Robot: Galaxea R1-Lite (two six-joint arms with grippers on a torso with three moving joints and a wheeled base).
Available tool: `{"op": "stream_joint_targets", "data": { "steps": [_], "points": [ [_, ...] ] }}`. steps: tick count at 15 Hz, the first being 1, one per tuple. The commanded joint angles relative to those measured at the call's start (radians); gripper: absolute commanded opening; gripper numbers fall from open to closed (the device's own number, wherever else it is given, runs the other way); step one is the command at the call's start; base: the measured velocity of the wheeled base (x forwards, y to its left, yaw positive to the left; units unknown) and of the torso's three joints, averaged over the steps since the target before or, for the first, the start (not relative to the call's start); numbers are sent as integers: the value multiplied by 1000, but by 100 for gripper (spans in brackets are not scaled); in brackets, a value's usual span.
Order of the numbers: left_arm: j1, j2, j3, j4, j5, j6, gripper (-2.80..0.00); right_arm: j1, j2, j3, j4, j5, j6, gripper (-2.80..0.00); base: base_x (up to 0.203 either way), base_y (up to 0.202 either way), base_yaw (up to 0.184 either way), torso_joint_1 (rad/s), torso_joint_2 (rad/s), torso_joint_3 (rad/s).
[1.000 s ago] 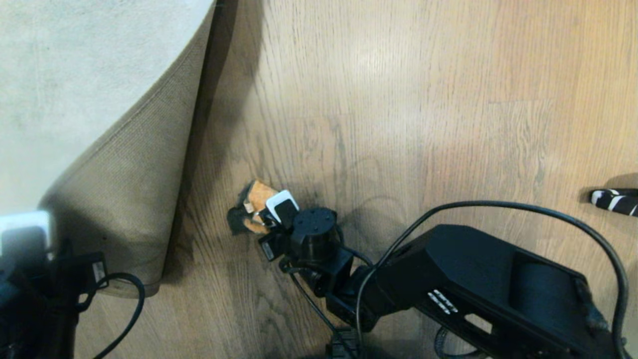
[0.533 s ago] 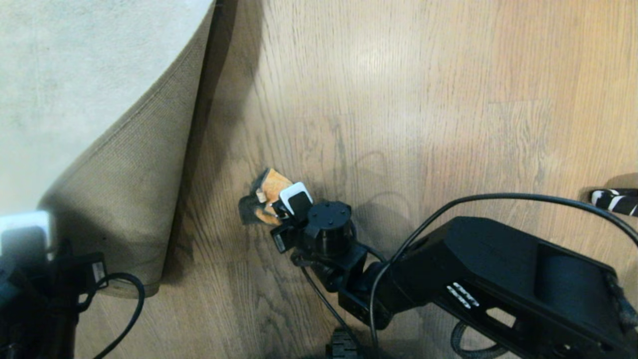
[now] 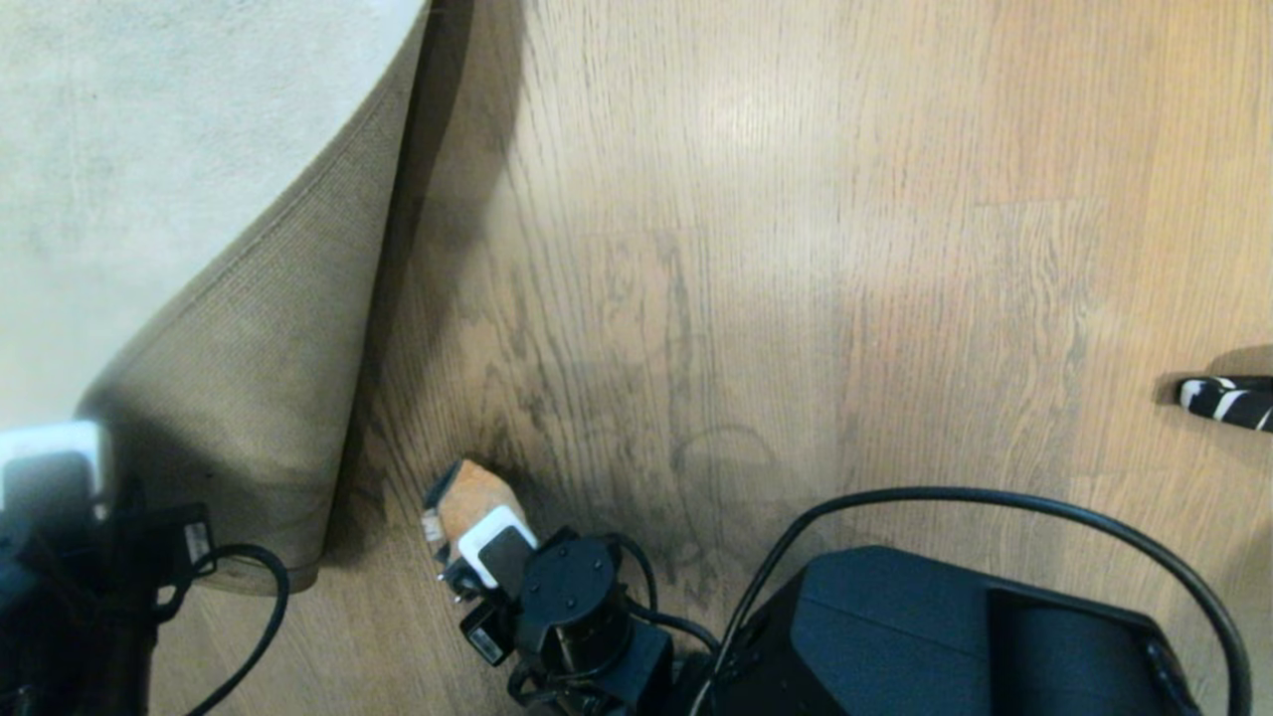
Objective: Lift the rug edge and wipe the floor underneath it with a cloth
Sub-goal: Wipe the floor under the carpet with a rag
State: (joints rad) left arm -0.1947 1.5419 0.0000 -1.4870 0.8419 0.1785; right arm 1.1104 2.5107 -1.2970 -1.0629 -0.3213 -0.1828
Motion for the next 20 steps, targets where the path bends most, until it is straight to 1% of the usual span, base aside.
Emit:
{"op": "stream_joint_targets", "data": {
  "steps": [1, 5, 8, 11, 14, 20],
  "points": [
    [0, 1, 0, -9, 5, 1, -280, 43, 27, 5, -6, 1, -1, -280, 0, 0, 0, 0, 0, 0],
    [0, 1, 0, -9, 5, 2, -280, 66, 76, -7, -9, 2, -1, -280, 0, 0, 0, 0, 0, 0],
    [1, 1, 0, -9, 6, 2, -280, 47, 133, -87, -8, 2, 2, -280, 0, 0, 0, 0, 0, 0],
    [1, 0, 0, -9, 8, 2, -280, -10, 178, -190, 1, 3, 2, -280, 0, 0, 0, 0, 0, 0],
    [1, 7, 0, -9, 6, 2, -280, -80, 176, -262, 25, 4, 2, -280, 0, 0, 0, 0, 0, 0],
    [0, 20, 0, -9, 6, 2, -280, -194, 62, -277, 43, 3, 1, -280, 0, 0, 0, 0, 0, 0]
  ]
}}
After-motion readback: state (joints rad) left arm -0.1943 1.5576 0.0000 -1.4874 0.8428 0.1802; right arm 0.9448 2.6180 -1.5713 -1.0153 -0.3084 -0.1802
